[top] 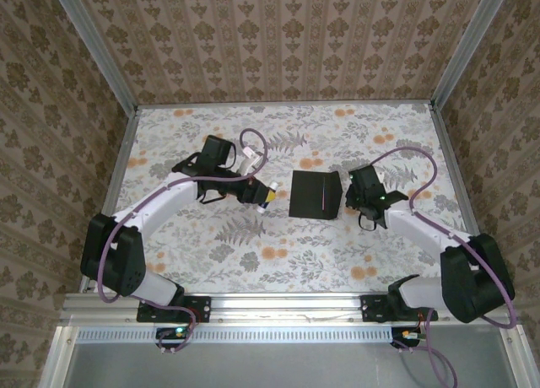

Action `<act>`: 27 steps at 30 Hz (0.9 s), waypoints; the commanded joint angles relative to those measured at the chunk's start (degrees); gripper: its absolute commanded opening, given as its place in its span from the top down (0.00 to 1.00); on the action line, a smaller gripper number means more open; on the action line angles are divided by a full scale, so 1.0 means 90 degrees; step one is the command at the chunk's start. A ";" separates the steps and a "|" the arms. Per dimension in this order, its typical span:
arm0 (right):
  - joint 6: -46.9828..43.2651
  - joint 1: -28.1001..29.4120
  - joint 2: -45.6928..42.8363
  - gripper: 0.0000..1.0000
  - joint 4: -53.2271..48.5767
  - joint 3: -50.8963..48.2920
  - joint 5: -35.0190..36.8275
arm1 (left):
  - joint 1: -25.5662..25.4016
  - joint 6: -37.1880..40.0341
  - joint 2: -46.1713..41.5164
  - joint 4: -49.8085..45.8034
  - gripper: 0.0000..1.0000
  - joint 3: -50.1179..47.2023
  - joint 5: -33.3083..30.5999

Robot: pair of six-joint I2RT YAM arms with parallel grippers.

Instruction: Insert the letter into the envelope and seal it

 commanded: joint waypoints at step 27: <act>0.0377 0.0725 0.0985 0.64 0.0928 -0.0515 0.1400 | 0.0204 0.0145 -0.0335 0.0006 1.00 -0.0312 0.0292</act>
